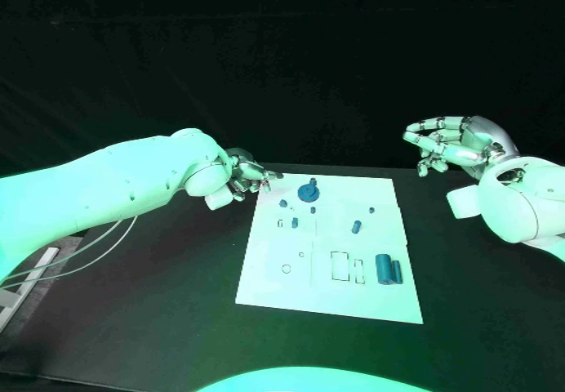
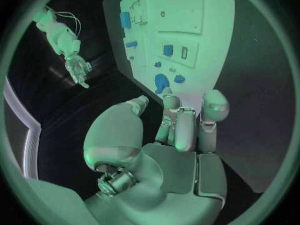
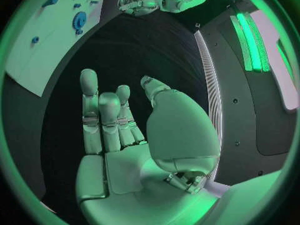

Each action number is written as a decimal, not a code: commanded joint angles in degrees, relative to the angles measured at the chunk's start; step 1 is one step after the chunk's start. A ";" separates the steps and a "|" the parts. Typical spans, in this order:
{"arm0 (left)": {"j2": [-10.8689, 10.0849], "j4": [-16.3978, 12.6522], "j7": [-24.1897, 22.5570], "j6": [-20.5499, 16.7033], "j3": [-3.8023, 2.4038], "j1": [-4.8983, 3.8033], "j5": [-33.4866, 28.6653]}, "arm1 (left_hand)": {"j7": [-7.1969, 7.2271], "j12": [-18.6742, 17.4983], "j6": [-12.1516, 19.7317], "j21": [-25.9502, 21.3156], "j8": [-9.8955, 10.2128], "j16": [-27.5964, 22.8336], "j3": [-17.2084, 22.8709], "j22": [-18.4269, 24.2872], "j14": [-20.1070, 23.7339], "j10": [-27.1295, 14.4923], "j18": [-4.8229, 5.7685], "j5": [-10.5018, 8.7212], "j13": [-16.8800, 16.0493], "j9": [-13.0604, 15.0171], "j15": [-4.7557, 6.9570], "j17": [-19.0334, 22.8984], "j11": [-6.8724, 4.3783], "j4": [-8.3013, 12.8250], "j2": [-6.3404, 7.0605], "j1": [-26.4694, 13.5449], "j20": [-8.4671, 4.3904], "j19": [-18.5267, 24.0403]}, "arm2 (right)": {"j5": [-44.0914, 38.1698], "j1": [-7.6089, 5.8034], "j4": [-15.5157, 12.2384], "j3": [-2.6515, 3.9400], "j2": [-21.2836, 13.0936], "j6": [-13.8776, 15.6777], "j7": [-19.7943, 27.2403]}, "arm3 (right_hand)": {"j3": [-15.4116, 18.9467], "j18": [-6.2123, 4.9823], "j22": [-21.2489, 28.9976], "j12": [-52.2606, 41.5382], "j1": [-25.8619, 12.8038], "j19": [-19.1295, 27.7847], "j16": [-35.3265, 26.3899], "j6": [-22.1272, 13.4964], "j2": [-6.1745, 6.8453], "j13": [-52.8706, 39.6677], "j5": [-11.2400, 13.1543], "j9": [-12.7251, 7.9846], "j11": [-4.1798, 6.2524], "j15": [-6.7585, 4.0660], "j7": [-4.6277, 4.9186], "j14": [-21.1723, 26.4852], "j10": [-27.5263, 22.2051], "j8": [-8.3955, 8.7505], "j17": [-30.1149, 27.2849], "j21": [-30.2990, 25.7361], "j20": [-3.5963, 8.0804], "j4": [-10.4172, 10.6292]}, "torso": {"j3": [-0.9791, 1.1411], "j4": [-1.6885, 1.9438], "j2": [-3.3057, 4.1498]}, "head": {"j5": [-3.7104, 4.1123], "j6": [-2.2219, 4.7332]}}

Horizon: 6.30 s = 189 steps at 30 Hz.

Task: Assemble the parts on the task board

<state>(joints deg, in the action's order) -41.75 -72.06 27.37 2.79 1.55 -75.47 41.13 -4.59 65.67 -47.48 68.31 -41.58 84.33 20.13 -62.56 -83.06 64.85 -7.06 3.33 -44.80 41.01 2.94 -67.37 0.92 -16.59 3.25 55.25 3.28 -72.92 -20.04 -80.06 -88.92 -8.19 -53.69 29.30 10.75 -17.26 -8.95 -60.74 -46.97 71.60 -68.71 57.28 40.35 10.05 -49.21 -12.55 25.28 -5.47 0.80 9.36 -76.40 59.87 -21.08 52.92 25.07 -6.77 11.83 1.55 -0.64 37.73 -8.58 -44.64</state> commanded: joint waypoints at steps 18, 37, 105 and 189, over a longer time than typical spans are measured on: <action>8.14 8.78 1.96 8.30 2.21 -1.07 0.73 | 0.00 -0.12 0.79 1.39 1.24 1.25 -3.99 -1.86 -1.22 1.14 1.03 0.85 -0.03 0.48 -0.03 -2.16 -0.39 -0.18 -1.57 0.53 0.08 -2.00 | 6.16 -0.56 2.96 0.03 -0.43 -1.87 5.57 | -4.54 -1.55 31.12 25.49 2.61 11.41 -43.81 0.80 1.53 33.08 -1.01 -3.87 -3.68 5.36 3.49 15.70 -5.96 1.17 -20.68 -21.45 -5.76 0.69 | -0.10 -0.04 0.27 | 0.22 -0.57; 10.32 12.71 2.40 9.54 2.70 -1.06 2.70 | 0.22 1.38 -0.50 2.77 1.60 1.74 -3.28 -3.53 -2.01 2.90 1.37 0.79 -2.64 0.22 0.07 -4.53 -0.56 -0.15 -2.67 1.43 0.08 -3.11 | 6.91 -0.62 4.20 0.00 0.31 -2.18 5.95 | -4.62 -1.57 34.40 26.69 2.52 10.81 -45.46 1.60 1.26 36.22 -1.15 -4.58 -3.75 5.43 3.64 14.63 -4.71 2.00 -21.95 -21.30 -5.79 0.20 | 0.14 -0.35 0.68 | 0.14 -1.42; 14.42 19.05 2.55 11.22 3.39 0.46 3.66 | 0.60 1.83 -1.53 3.70 2.13 1.99 -2.14 -4.61 -2.58 3.90 1.60 0.77 -3.64 -0.06 0.39 -6.02 -0.93 0.08 -2.75 3.37 -0.17 -3.85 | 6.92 -0.63 4.72 -0.02 0.64 -2.81 5.77 | -4.72 -1.58 35.52 26.94 2.51 10.43 -45.90 2.24 1.11 37.29 -1.41 -4.77 -3.76 5.41 3.71 14.12 -4.17 2.11 -22.29 -21.23 -5.76 0.03 | 0.31 -0.28 0.80 | 0.53 -2.55; 14.90 20.02 1.79 8.70 3.38 0.87 2.91 | 0.04 -1.28 -1.91 3.63 5.76 0.92 26.88 -5.19 -2.93 4.08 1.59 2.35 -3.17 -0.32 0.30 -7.62 -0.72 13.79 2.15 10.72 -0.18 -3.65 | 6.92 -0.59 5.47 -0.25 1.12 -4.09 5.91 | -4.95 -1.58 36.47 27.12 2.65 10.06 -46.23 2.77 1.03 38.21 -1.70 -4.95 -3.70 5.33 3.71 13.63 -3.61 2.23 -22.53 -21.17 -5.69 -0.25 | 0.36 -0.22 0.81 | 0.91 -3.29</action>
<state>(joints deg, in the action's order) -26.62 -51.66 29.40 11.75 4.97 -74.60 44.11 -4.80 65.33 -49.56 71.64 -36.15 84.98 41.69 -67.16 -83.73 69.01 -7.03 3.33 -48.59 40.76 3.27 -73.87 0.42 -4.25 4.71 65.87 2.88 -76.18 -13.10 -80.66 -83.46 -8.45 -52.55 25.42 16.53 -20.74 -8.94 -24.64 -20.83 73.40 -58.22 11.87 42.43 11.85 -11.38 -13.32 20.64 -9.25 6.43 10.84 -61.86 55.63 -20.03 30.90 4.20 -12.50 11.78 1.89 -0.87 38.59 -7.69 -47.95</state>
